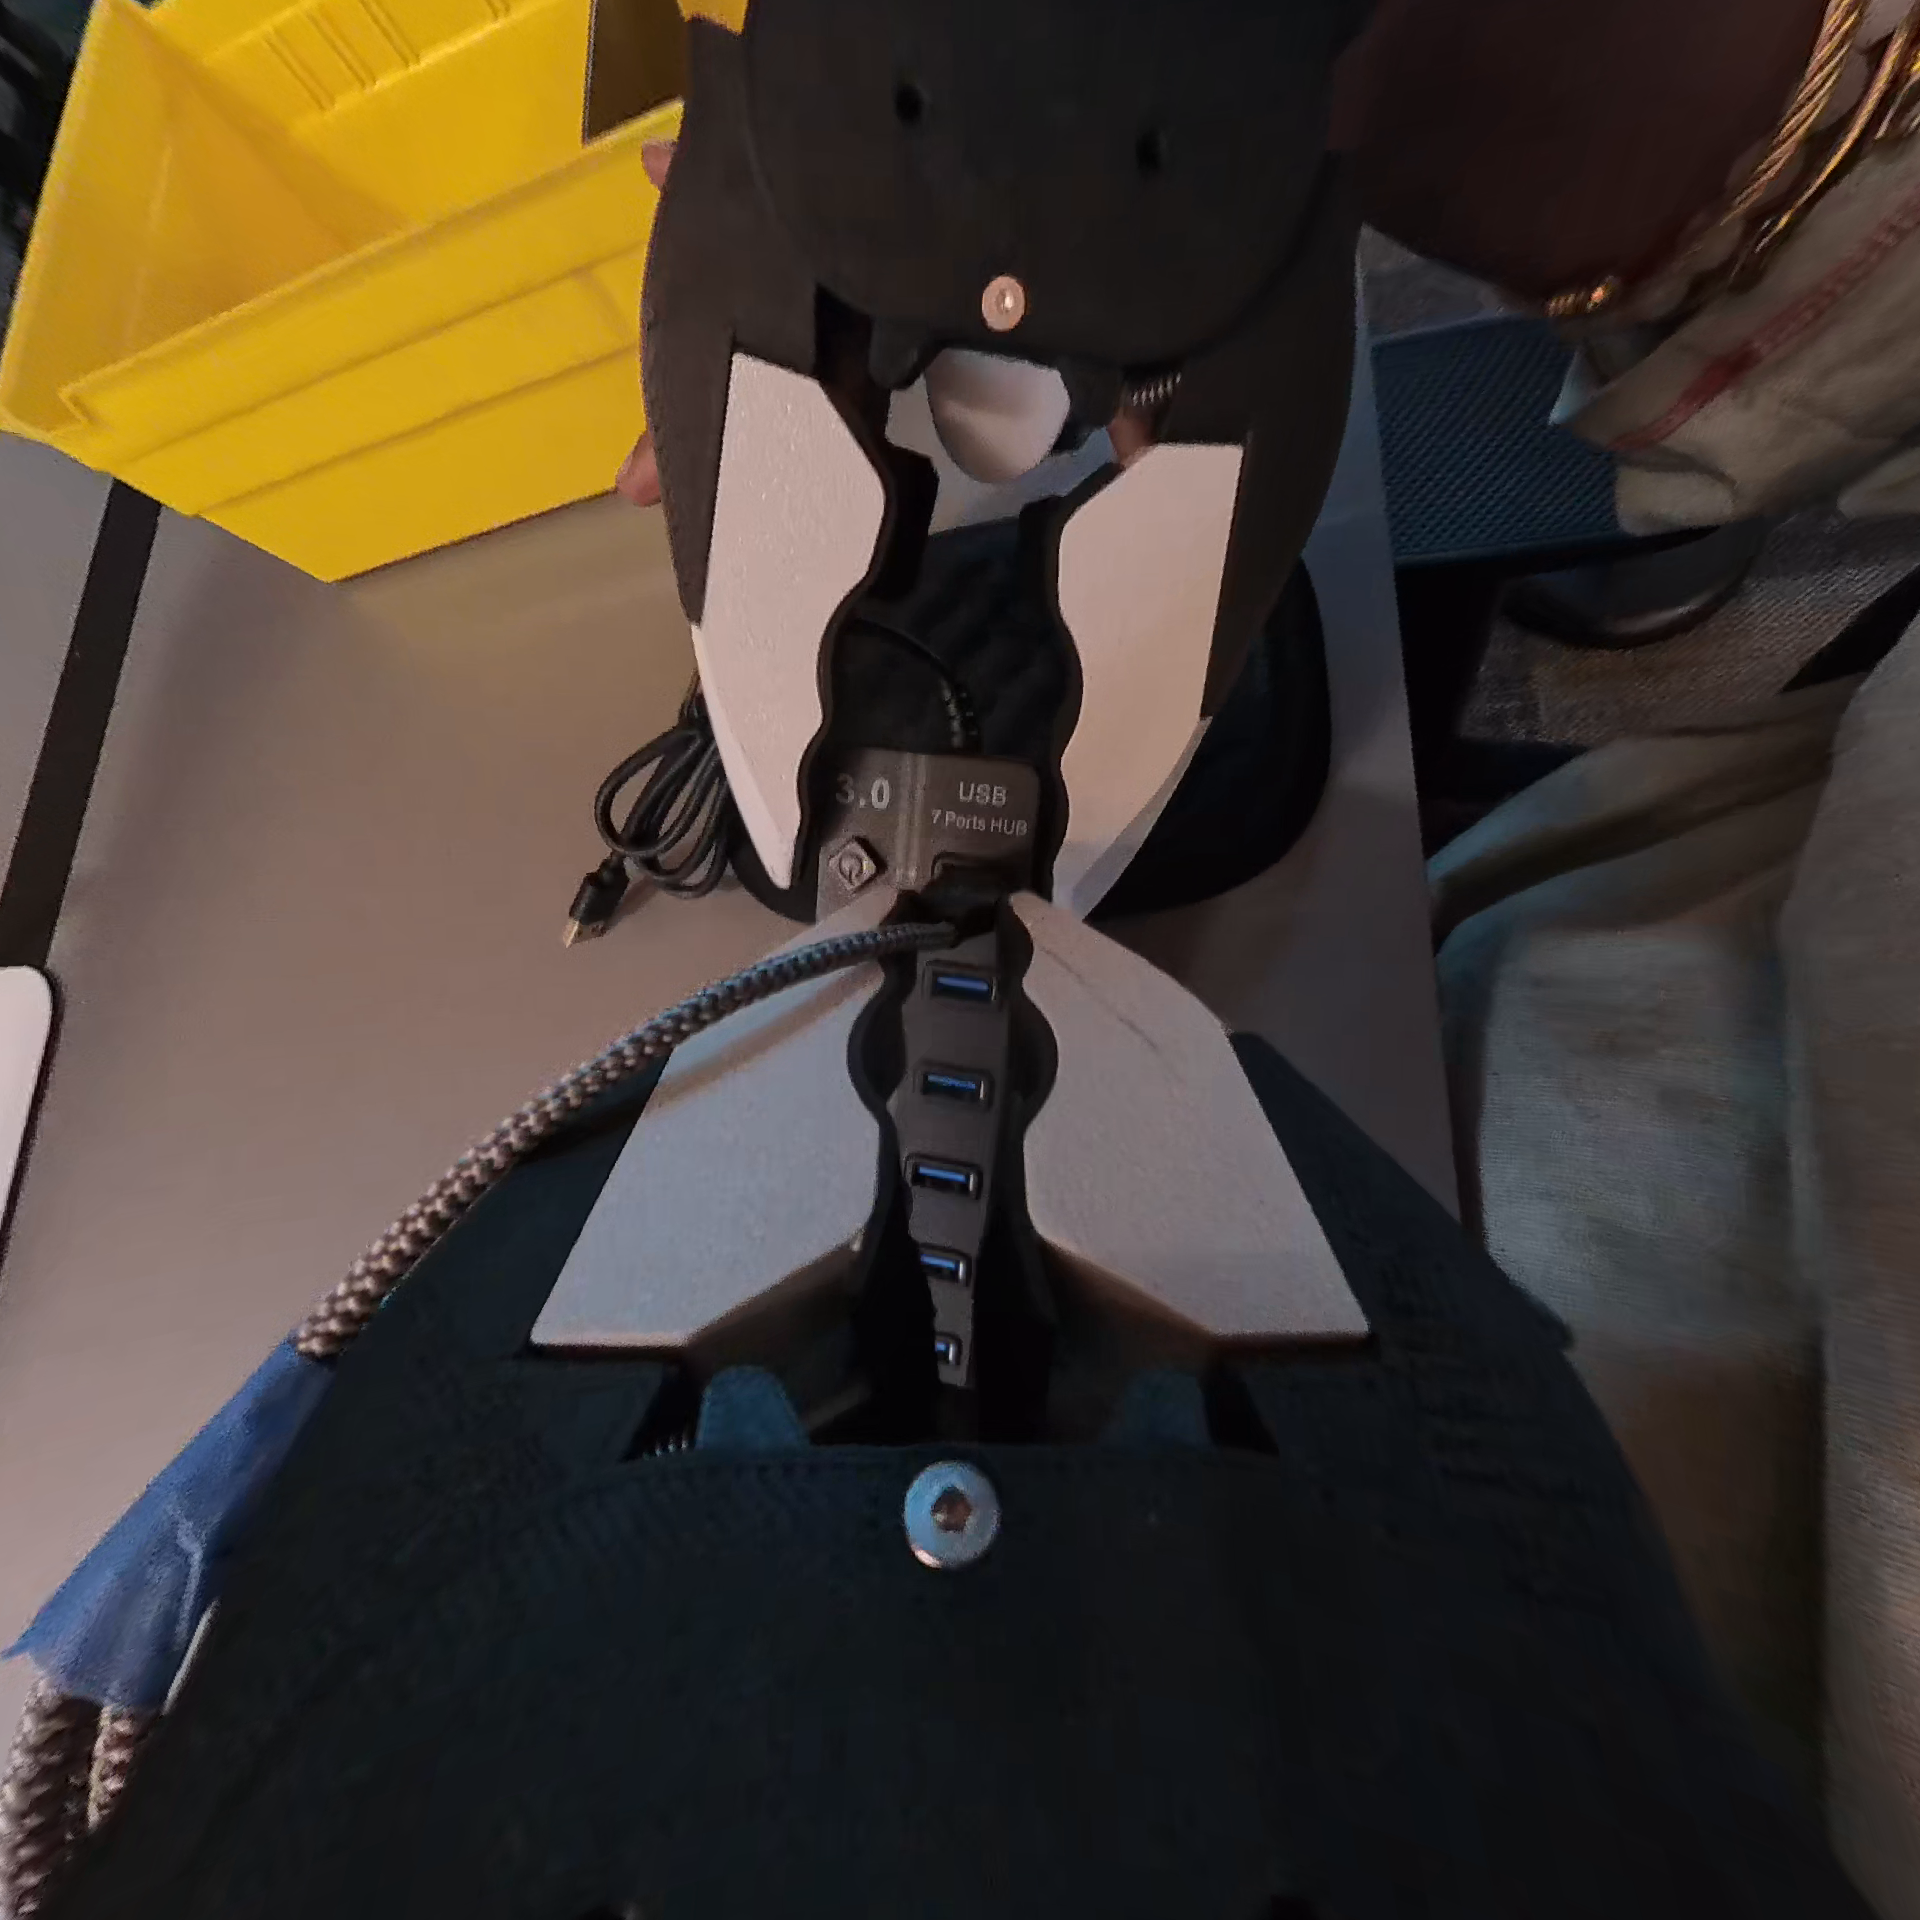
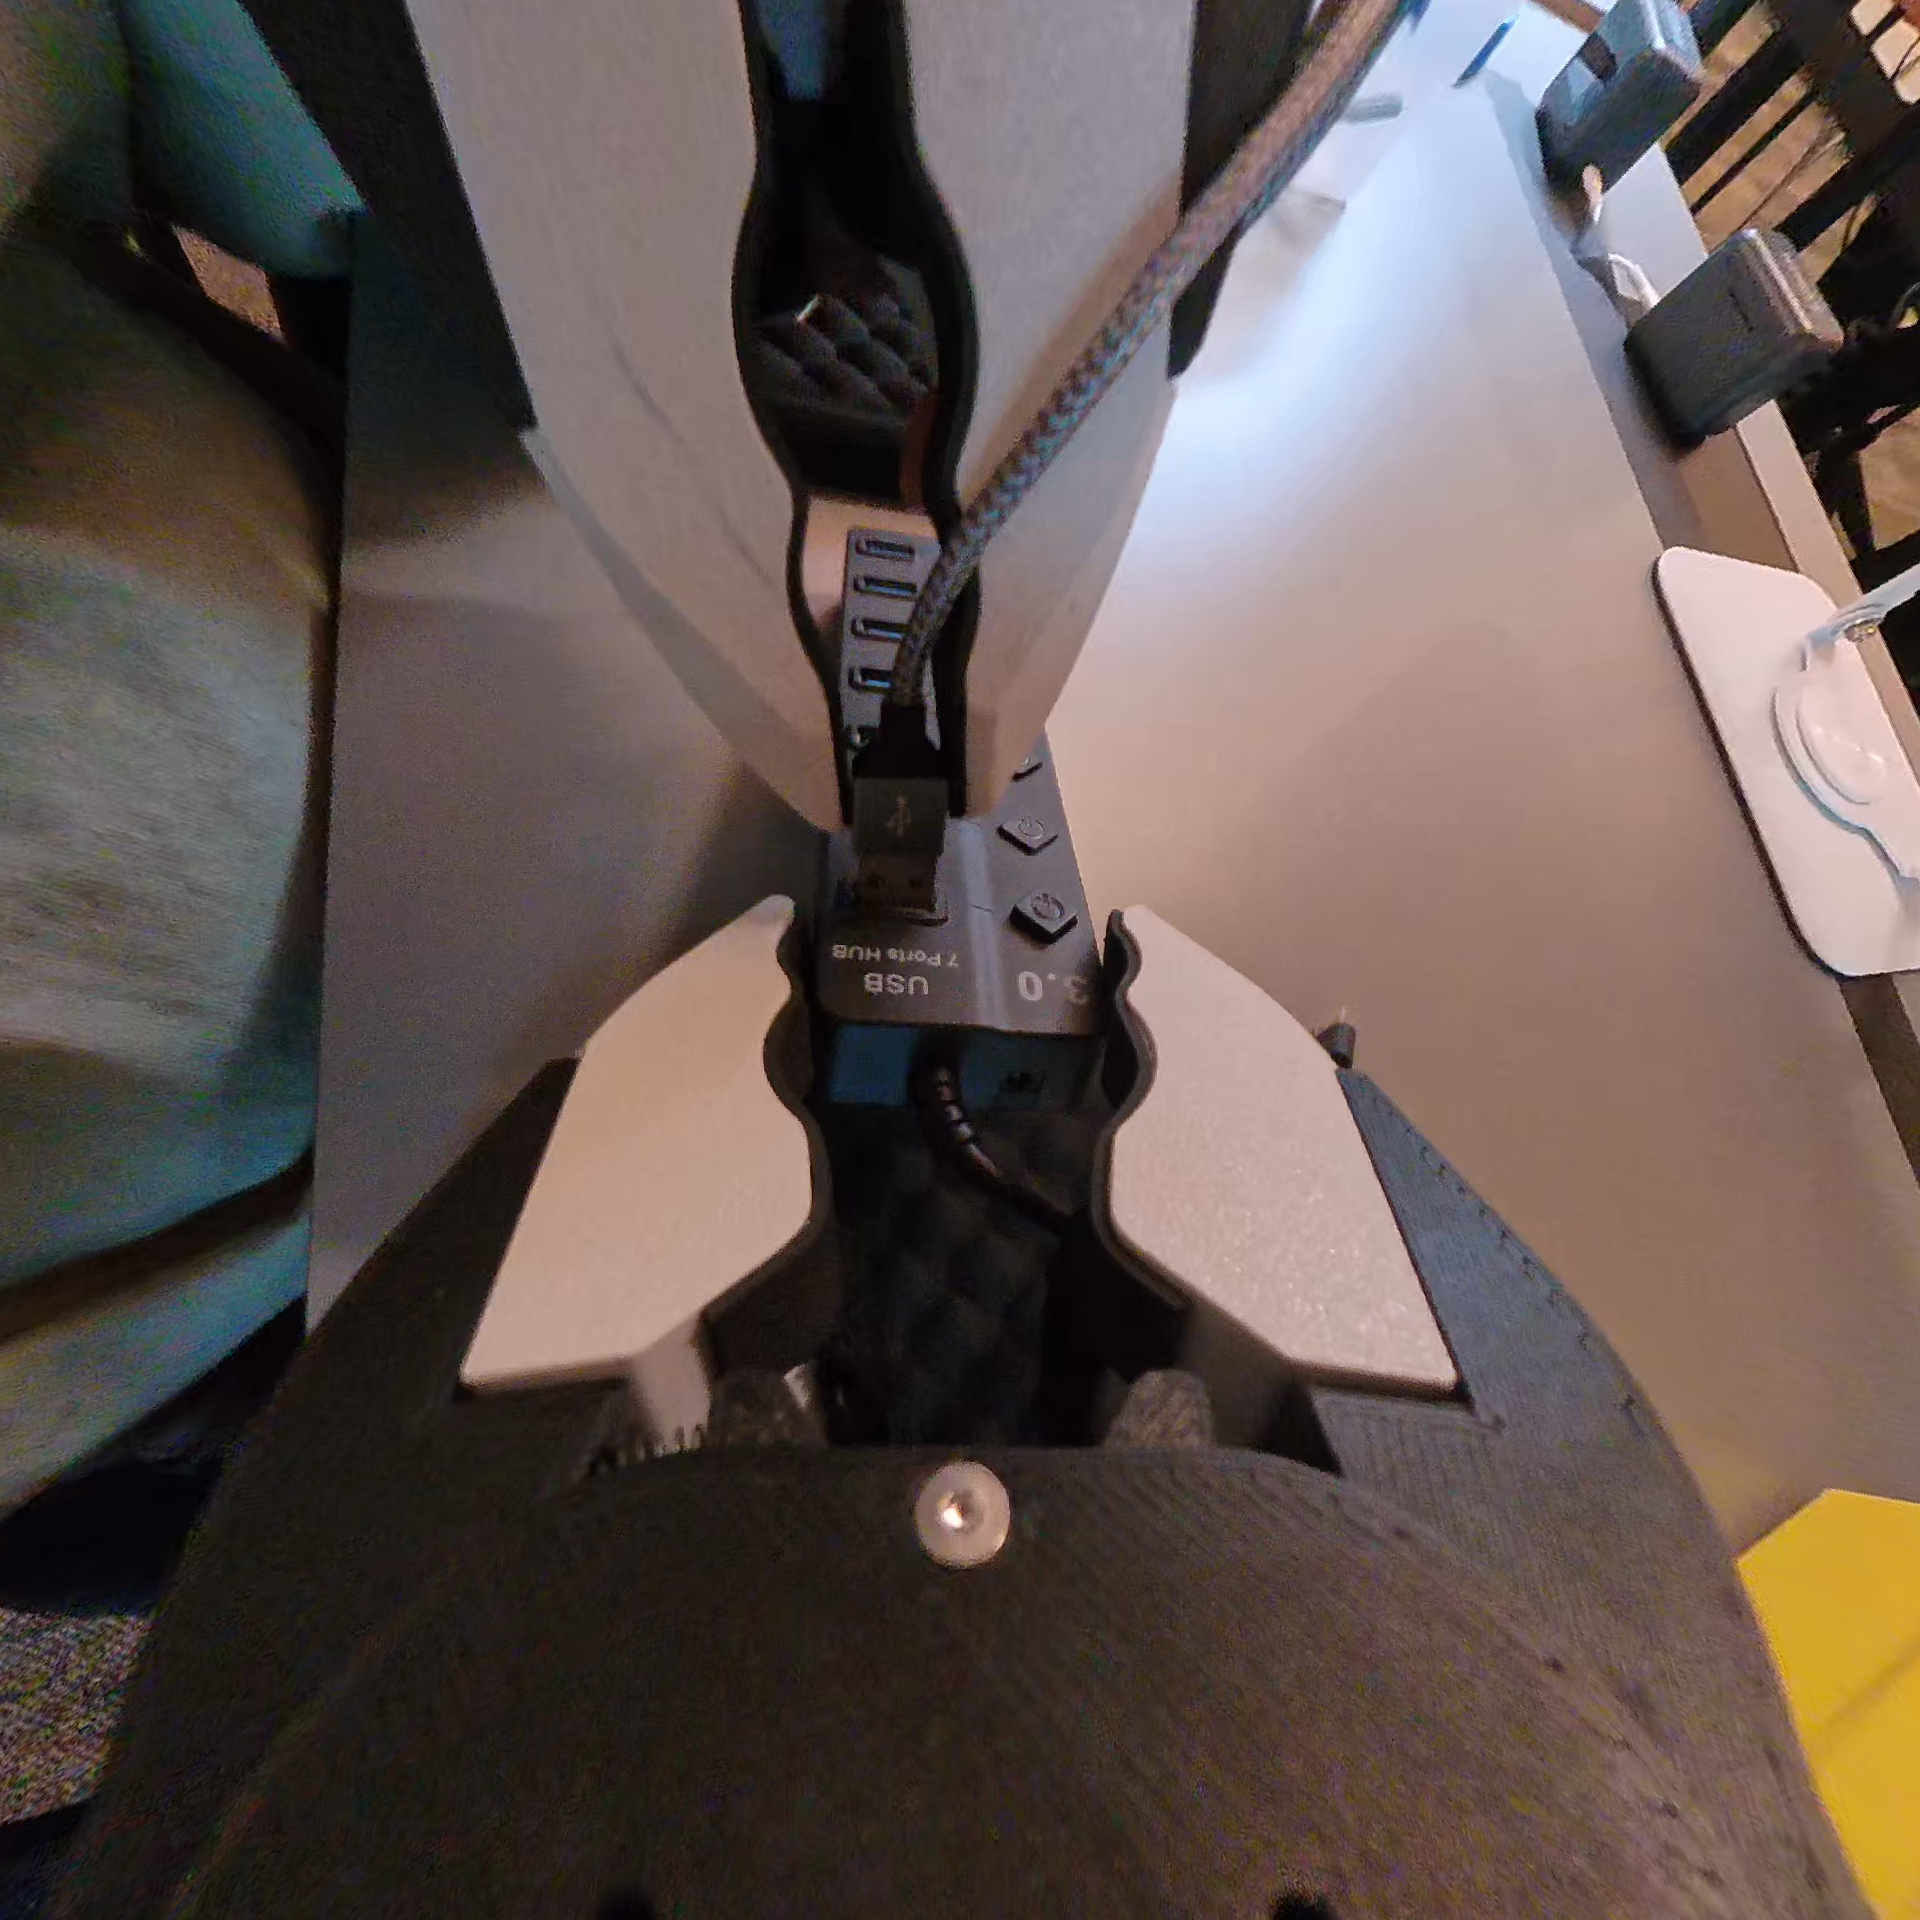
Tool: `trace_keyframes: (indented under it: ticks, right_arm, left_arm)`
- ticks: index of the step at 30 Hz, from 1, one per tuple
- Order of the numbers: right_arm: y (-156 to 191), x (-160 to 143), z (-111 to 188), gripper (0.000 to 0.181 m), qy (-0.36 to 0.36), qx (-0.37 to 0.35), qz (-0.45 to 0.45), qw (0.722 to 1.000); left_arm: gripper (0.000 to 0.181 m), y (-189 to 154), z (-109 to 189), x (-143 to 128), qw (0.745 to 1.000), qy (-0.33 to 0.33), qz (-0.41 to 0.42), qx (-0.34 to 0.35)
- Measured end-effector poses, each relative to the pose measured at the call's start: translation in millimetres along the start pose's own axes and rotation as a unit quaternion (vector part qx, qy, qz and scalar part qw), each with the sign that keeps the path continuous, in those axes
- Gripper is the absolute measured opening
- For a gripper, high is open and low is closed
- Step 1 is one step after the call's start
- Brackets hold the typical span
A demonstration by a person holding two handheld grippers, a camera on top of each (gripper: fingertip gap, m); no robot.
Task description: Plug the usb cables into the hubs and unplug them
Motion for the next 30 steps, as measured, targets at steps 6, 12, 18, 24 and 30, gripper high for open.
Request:
trace_keyframes:
  ticks: [6, 12, 18, 24, 30]
  right_arm:
    - [2, 3, -2, 0.054, 0.013, -0.007, 0.021, 1.0]
    - [4, -6, -8, 0.054, 0.042, -0.008, 0.045, 0.998]
    - [4, -12, -12, 0.054, 0.029, 0.014, 0.015, 0.999]
    - [-12, -33, 2, 0.054, 0.052, -0.014, -0.042, 0.998]
    - [-13, -39, 1, 0.076, 0.06, -0.013, -0.053, 0.997]
  left_arm:
    - [0.014, -3, -3, -2, 1.0, 0.008, -0.008, -0.004]
    - [0.015, -7, -17, -6, 1.0, 0.009, -0.018, -0.019]
    - [0.015, -9, -24, -10, 1.0, 0.0, -0.012, -0.026]
    - [0.052, -7, 3, -13, 0.99, -0.076, 0.089, -0.079]
    - [0.053, -2, 62, -32, 0.971, -0.18, 0.13, -0.088]
Point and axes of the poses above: each gripper's, where its closed fingertips meet, z back along the fingers, x out of its top, y = z × x across the jaws, the point moved 6 cm from there along z, back along the fingers, and after that the axes turned 8 degrees about x, right-handed, at the moved point
